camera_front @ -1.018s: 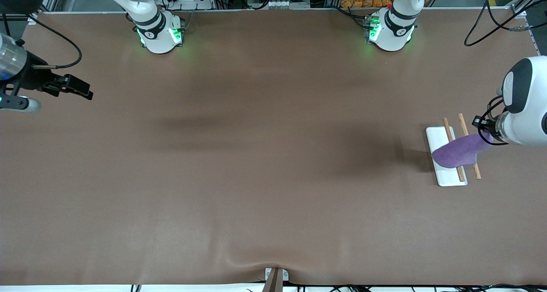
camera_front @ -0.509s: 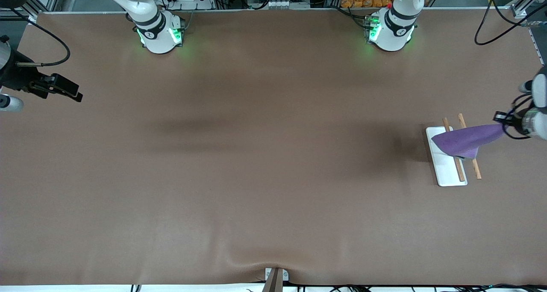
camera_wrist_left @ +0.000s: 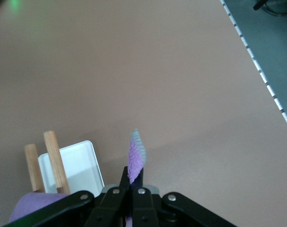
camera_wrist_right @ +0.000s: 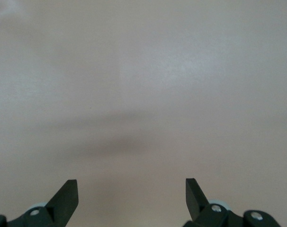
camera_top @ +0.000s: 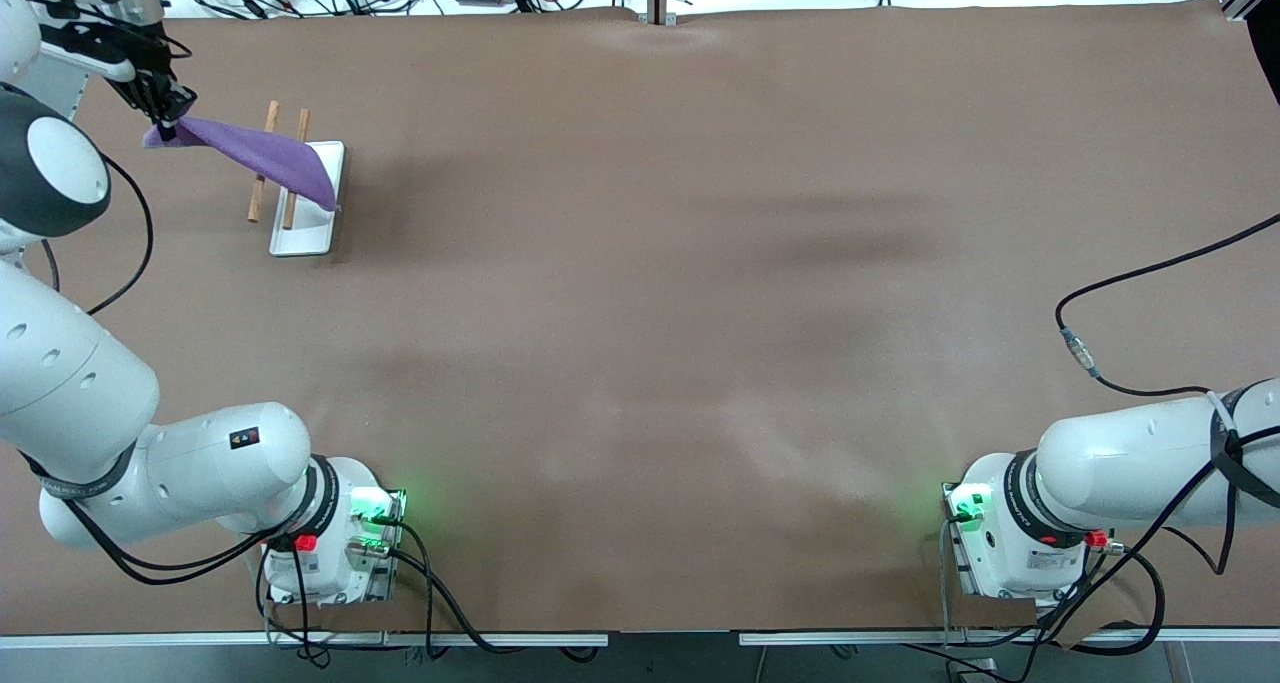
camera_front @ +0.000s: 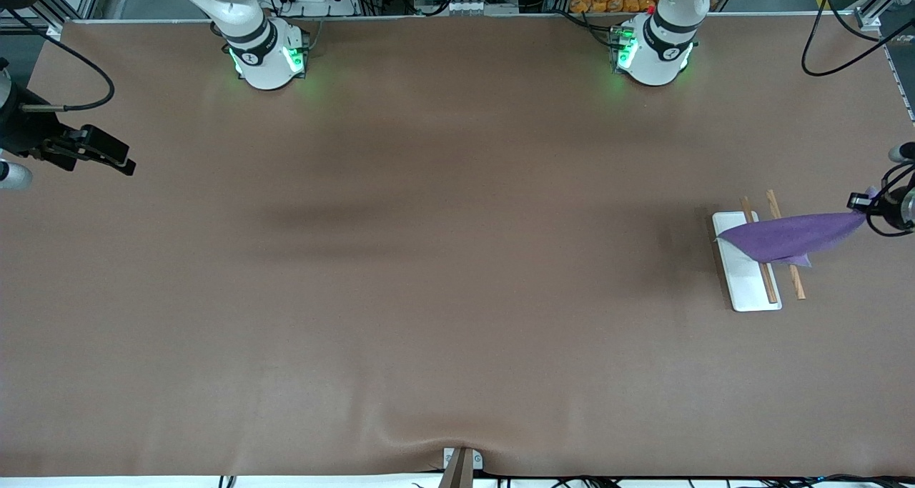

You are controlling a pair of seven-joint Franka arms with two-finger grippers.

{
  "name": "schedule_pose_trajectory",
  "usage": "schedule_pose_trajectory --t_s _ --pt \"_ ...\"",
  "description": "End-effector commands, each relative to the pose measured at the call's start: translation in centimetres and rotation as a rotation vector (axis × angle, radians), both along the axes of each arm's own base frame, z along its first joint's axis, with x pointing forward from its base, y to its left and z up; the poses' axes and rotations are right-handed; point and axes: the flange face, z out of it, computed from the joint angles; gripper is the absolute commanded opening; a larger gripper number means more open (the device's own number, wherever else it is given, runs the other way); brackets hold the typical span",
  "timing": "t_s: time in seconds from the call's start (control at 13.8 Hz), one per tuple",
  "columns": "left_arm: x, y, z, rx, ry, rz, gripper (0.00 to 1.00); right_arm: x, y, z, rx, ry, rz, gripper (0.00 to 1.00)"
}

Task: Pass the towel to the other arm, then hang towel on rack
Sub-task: 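Drape the towel over the wooden sticks and open the left gripper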

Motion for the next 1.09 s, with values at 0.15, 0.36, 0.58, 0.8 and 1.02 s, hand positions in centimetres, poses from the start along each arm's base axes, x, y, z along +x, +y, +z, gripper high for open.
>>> schedule_pose_trajectory --t_s 0.15,0.36,0.58,0.8,1.02 --pt "0.3 1.6 -3.5 -0.046 -0.004 0.038 0.0 0.2 0.8 1.1 -0.021 0.001 0.021 1.0" --pt "0.3 2.5 -5.1 -0.083 0.008 0.03 0.0 0.4 0.9 1.3 -0.084 -0.009 0.03 1.0" --pt "0.5 3.0 -5.4 -0.085 -0.011 0.026 1.0 0.6 0.3 1.0 -0.066 -0.005 0.014 1.0" --pt "0.1 4.0 -4.4 -0.096 -0.01 0.0 1.0 0.6 0.4 1.1 -0.062 -0.006 0.014 1.0" --pt "-0.4 3.9 -1.2 -0.096 -0.02 -0.036 1.0 0.6 0.5 1.0 -0.062 -0.003 0.016 1.0"
